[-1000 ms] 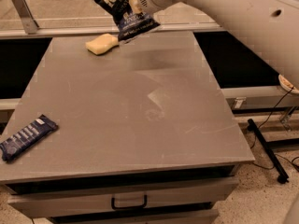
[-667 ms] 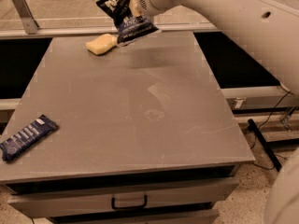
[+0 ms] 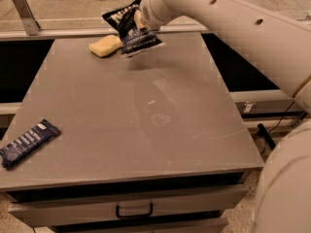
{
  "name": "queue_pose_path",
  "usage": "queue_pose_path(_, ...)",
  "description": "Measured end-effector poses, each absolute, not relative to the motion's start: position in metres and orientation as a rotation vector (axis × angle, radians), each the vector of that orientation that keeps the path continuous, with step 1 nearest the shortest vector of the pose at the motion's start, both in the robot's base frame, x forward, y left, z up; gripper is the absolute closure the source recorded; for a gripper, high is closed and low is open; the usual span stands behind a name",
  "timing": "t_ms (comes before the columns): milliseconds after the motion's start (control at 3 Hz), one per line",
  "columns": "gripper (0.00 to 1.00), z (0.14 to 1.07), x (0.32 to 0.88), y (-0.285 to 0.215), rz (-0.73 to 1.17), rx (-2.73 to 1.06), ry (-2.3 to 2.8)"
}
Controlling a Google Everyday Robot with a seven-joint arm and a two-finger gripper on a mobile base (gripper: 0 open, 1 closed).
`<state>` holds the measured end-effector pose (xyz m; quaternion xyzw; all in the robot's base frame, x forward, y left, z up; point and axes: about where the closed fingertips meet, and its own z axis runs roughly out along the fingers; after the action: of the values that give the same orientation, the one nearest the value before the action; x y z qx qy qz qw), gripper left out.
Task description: Move blue chip bag near sponge
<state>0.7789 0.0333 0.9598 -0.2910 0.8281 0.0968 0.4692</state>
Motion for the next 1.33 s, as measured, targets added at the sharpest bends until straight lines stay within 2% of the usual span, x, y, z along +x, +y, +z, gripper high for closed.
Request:
queue_pose_path(667, 0.60, 0.9470, 0.7794, 0.0462, 0.323, -0.740, 2.013)
queue_pose_path(1333, 0.12, 0.9478, 0.7811, 0.0414, 0.392, -0.733, 1.993)
